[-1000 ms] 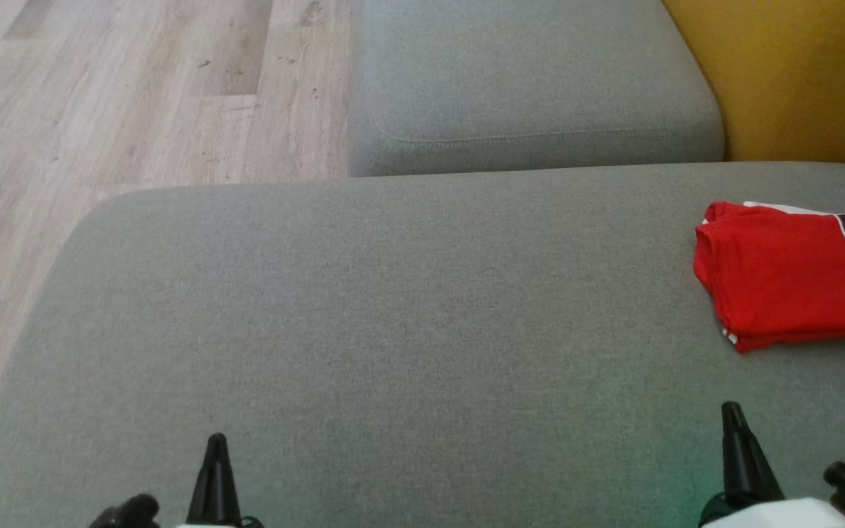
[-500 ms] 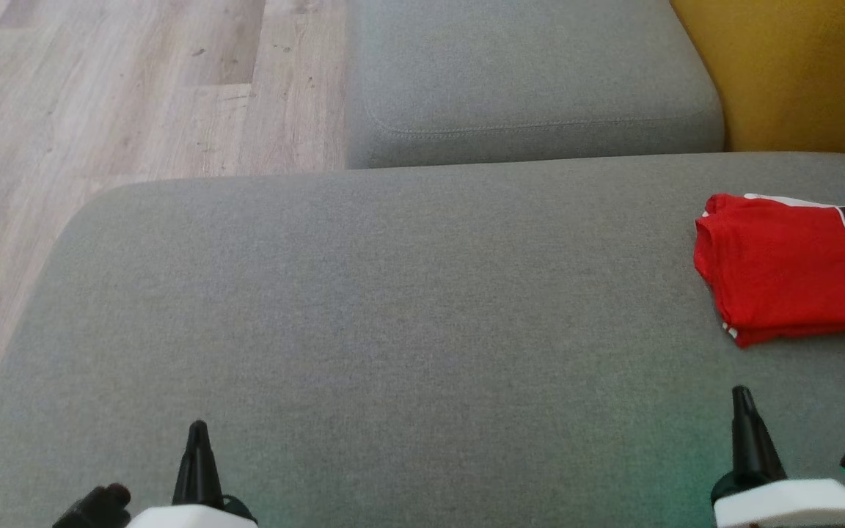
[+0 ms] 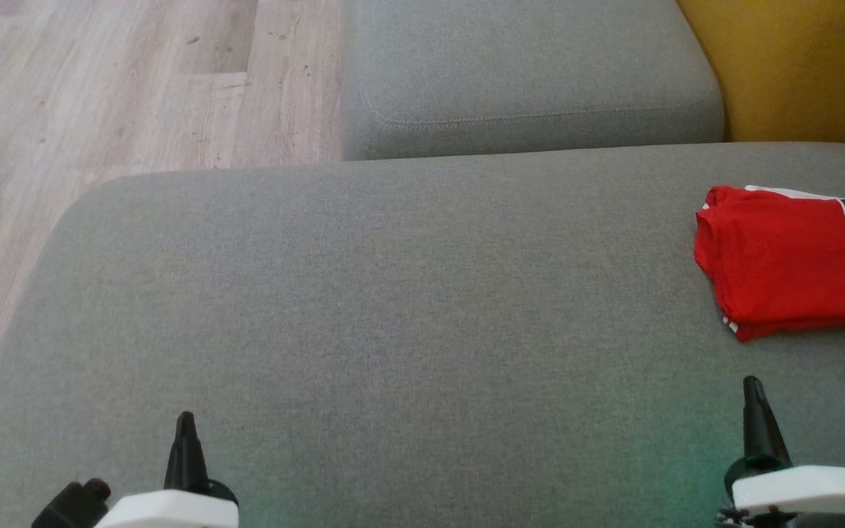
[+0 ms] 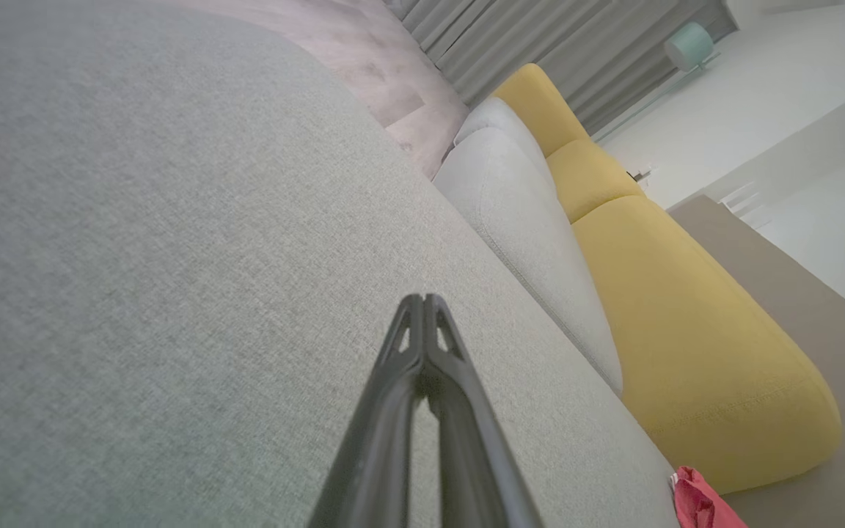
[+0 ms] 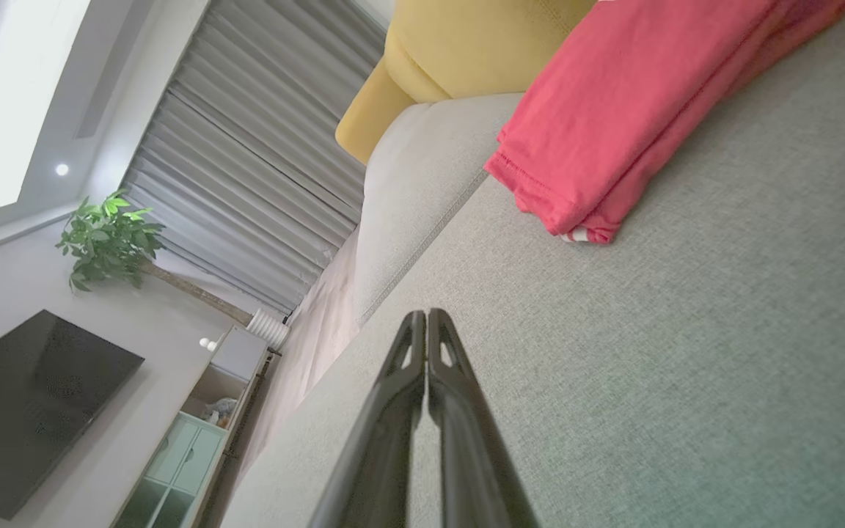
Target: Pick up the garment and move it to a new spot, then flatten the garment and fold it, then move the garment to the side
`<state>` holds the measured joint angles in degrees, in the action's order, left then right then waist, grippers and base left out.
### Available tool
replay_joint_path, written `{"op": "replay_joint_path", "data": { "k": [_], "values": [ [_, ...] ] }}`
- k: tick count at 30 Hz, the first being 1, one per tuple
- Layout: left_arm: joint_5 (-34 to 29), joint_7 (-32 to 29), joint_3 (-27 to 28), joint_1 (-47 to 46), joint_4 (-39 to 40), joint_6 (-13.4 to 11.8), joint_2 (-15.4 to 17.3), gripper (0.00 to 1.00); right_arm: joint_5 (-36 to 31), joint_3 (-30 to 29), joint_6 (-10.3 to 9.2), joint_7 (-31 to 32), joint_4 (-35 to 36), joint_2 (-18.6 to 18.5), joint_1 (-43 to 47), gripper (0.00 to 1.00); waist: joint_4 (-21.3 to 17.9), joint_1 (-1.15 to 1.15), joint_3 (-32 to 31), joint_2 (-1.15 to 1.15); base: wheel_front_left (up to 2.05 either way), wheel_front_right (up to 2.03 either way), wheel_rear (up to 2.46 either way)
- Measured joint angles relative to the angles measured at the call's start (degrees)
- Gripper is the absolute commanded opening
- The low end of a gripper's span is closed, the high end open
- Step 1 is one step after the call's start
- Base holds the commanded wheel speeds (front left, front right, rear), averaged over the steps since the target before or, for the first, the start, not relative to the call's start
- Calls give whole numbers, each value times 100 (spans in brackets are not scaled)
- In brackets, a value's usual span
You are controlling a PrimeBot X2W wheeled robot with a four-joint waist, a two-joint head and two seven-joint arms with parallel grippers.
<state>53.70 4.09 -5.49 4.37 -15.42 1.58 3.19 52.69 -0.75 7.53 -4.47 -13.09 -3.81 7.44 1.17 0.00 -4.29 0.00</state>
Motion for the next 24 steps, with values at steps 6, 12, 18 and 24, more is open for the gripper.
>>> {"op": "replay_joint_path", "data": {
  "k": [6, 12, 18, 24],
  "values": [
    [379, -109, 44, -65, -5, 53, -1, 0, 394, -44, 0, 91, -34, 1, -180, 0, -12, 0, 45, 0, 0, 0, 0],
    [831, -220, 188, -97, -10, 103, -3, 0, 854, -136, 0, 200, -62, 1, -233, 0, -25, 0, 96, 0, 0, 0, 0],
    [1209, -310, 240, -224, -12, 167, -5, 0, 1250, -178, 0, 307, -76, 1, -357, 0, -37, 0, 141, 0, 0, 0, 0],
    [1583, -408, 376, -286, -16, 222, -8, 0, 1645, -219, 0, 398, -96, 1, -463, 0, -49, 0, 185, 0, 0, 0, 0]
  ]
}}
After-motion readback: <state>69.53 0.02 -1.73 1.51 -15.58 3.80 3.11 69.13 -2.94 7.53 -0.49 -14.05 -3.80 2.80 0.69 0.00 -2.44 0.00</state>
